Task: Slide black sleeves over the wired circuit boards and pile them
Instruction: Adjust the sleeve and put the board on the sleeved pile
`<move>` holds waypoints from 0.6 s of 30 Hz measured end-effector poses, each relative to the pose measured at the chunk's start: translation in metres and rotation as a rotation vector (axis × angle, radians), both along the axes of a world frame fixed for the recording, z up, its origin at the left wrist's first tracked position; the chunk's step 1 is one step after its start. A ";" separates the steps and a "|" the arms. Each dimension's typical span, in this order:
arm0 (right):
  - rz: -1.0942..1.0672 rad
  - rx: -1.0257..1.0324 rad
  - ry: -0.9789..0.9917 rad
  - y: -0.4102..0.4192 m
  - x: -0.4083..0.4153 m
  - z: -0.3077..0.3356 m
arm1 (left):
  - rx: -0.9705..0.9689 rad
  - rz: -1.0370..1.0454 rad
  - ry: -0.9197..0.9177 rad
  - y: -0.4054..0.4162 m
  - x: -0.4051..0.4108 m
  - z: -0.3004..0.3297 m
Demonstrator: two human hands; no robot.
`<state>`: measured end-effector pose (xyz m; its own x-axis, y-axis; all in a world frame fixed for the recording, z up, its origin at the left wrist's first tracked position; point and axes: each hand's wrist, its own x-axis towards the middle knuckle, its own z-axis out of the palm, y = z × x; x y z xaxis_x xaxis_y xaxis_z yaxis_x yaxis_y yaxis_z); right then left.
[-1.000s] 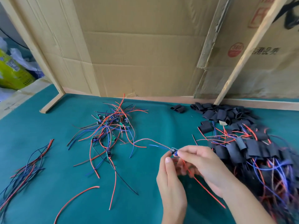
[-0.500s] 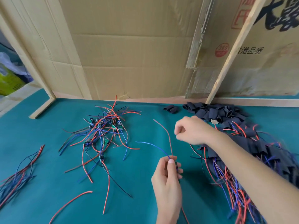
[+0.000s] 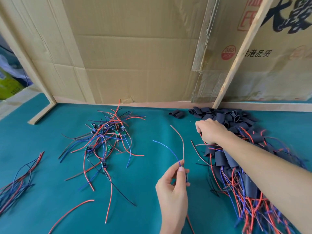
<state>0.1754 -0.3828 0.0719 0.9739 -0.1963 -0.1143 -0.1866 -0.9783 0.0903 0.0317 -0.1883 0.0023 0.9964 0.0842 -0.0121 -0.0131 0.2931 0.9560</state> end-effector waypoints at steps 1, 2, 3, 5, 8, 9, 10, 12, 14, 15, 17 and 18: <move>0.009 -0.010 -0.010 0.000 -0.001 0.001 | 0.000 0.002 -0.002 0.000 0.000 0.000; 0.013 -0.012 -0.019 -0.001 -0.001 0.001 | 0.001 0.004 -0.005 0.000 0.000 0.000; 0.012 -0.002 -0.028 -0.001 -0.002 0.002 | 0.001 0.005 -0.008 0.001 0.000 0.000; -0.008 0.053 -0.052 -0.001 -0.002 0.003 | 0.002 0.012 -0.013 0.000 -0.001 0.001; -0.086 0.195 -0.131 -0.001 -0.004 0.008 | 0.007 0.025 -0.048 0.000 0.000 0.000; -0.116 0.239 -0.172 -0.001 -0.004 0.012 | 0.013 0.021 -0.063 0.000 0.001 -0.001; -0.139 0.285 -0.216 0.000 -0.005 0.015 | 0.024 0.014 -0.075 0.000 0.001 -0.002; -0.150 0.400 -0.314 0.003 -0.006 0.023 | 0.041 0.006 -0.087 0.000 0.002 -0.003; -0.134 0.515 -0.391 0.010 -0.008 0.029 | 0.063 0.018 -0.092 0.000 0.002 -0.004; -0.124 0.559 -0.415 0.013 -0.009 0.031 | 0.070 0.029 -0.093 -0.001 0.002 -0.005; -0.096 0.642 -0.429 0.020 -0.014 0.032 | 0.066 0.044 -0.092 -0.001 0.003 -0.005; -0.092 0.702 -0.430 0.022 -0.017 0.033 | 0.064 0.045 -0.091 -0.001 0.003 -0.005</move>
<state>0.1586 -0.3605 0.1045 0.9440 -0.2995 0.1387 -0.1477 -0.7593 -0.6338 0.0350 -0.1893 -0.0031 0.9883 0.1266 0.0846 -0.1121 0.2288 0.9670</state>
